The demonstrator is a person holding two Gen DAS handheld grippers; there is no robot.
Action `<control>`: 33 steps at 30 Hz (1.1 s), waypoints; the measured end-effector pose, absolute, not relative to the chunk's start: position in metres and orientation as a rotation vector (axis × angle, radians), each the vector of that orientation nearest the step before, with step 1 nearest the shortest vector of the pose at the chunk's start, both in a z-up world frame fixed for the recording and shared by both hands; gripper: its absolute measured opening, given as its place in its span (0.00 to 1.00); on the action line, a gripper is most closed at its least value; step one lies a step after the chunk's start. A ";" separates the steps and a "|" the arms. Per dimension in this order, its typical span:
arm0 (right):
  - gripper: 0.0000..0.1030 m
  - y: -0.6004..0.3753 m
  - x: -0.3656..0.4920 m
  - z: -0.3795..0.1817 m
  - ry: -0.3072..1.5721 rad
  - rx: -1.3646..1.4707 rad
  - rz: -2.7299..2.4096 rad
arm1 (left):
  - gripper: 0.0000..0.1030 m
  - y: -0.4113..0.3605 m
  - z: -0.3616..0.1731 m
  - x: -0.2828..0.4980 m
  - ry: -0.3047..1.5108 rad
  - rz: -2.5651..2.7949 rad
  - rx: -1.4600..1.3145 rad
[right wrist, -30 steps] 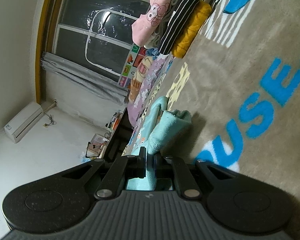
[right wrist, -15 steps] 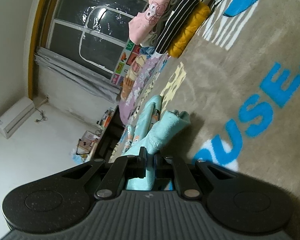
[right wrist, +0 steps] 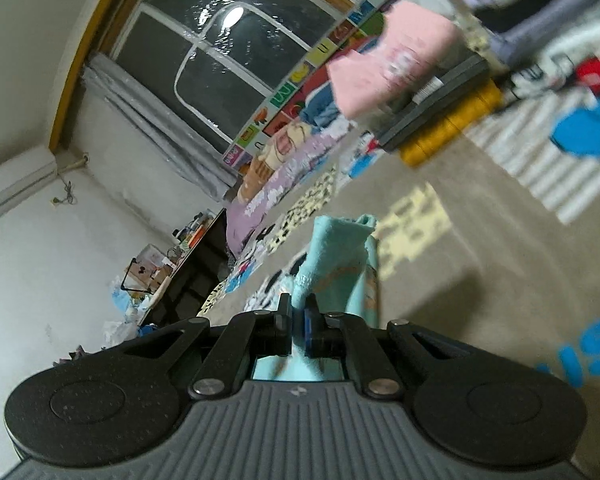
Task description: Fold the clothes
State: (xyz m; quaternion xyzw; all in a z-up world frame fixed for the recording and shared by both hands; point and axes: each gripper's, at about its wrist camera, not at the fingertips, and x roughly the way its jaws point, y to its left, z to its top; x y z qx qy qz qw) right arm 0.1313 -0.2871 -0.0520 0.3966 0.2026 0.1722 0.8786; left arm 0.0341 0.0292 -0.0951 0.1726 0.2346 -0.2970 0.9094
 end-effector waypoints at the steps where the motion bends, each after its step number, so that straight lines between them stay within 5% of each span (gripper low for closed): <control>1: 0.07 -0.284 0.135 -0.044 0.426 0.814 0.354 | 0.53 0.031 -0.095 0.035 0.492 -0.619 0.351; 14: 0.07 -0.218 0.196 0.018 0.507 0.592 0.326 | 0.53 0.047 -0.095 0.042 0.555 -0.678 0.215; 33: 0.07 -0.123 0.270 0.024 0.631 0.383 0.296 | 0.54 0.097 -0.095 0.073 0.682 -0.778 -0.256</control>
